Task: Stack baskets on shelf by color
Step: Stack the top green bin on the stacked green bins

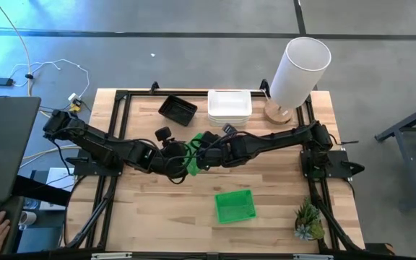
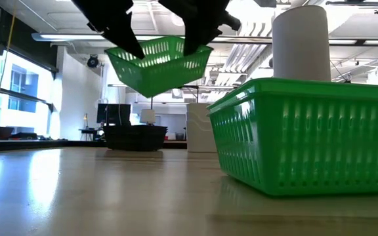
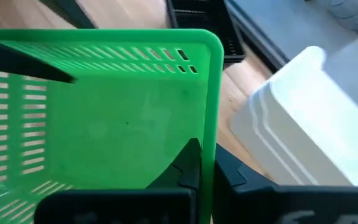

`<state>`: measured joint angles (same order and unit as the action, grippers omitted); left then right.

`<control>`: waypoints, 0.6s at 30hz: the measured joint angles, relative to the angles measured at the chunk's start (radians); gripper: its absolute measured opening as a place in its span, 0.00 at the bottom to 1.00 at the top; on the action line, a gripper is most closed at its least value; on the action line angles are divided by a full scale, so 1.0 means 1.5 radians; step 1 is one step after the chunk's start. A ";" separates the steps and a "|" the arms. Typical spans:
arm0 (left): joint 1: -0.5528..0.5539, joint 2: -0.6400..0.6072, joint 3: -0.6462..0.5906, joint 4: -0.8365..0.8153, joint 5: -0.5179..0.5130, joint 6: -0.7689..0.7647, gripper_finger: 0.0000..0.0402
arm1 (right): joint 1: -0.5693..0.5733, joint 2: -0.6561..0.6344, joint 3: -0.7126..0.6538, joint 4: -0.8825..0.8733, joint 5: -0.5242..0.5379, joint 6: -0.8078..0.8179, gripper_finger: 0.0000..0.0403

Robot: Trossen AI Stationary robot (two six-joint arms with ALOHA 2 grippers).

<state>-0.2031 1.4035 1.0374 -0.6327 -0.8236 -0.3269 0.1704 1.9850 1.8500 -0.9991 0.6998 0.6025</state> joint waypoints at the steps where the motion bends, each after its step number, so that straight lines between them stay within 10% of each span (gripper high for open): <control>1: 0.000 -0.003 0.000 0.002 0.004 0.005 0.31 | 0.000 0.000 0.000 -0.006 0.004 0.000 0.00; 18: 0.001 -0.017 0.000 0.000 0.026 0.051 0.30 | 0.001 -0.011 0.002 -0.114 0.079 0.036 0.00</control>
<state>-0.2012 1.3785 1.0378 -0.6327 -0.7849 -0.2501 0.1719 1.9679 1.8523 -1.1700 0.8178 0.6569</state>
